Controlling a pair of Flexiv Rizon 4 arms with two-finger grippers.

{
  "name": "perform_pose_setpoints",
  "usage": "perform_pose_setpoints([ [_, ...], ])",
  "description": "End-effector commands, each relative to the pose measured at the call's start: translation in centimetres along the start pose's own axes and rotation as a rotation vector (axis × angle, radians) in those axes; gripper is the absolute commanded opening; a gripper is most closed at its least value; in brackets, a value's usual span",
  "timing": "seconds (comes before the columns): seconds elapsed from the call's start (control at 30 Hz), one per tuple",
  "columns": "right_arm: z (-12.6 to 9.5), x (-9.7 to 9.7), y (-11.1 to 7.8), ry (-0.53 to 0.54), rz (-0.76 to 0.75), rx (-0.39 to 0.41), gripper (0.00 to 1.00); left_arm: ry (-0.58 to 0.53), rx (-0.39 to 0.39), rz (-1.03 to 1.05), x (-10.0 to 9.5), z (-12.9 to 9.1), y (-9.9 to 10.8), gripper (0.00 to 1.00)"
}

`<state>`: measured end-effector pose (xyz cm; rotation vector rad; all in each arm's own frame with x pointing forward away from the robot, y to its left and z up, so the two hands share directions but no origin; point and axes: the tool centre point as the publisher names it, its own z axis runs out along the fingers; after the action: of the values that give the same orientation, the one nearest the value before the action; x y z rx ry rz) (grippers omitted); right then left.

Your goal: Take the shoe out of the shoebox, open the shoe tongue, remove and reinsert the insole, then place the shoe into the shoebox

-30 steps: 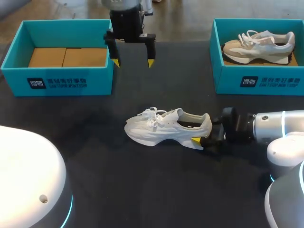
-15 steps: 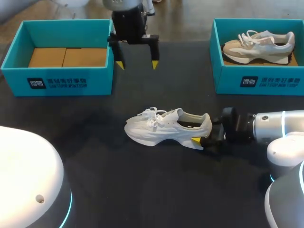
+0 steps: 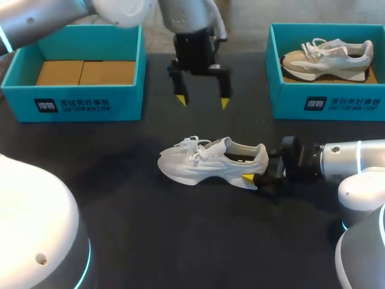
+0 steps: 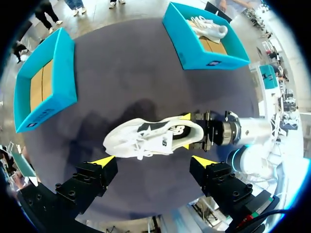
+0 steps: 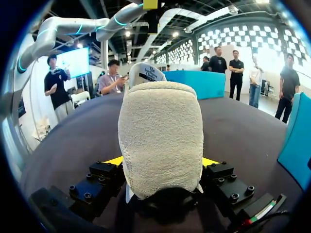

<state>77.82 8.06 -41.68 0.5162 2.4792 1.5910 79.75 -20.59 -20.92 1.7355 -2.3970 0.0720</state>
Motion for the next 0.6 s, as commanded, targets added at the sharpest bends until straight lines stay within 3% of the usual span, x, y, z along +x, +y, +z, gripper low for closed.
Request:
perform_pose_setpoints([
  [0.03, 0.1, 0.1, 0.1, -0.001, 0.001, 0.004, 0.00, -0.028, -0.032, 0.011, 1.8, 1.9, -0.6, 1.00],
  [0.6, 0.1, 0.1, 0.1, -0.001, 0.001, 0.004, 0.00, -0.126, -0.100, 0.075, 3.4, 6.4, 0.9, 1.00],
])
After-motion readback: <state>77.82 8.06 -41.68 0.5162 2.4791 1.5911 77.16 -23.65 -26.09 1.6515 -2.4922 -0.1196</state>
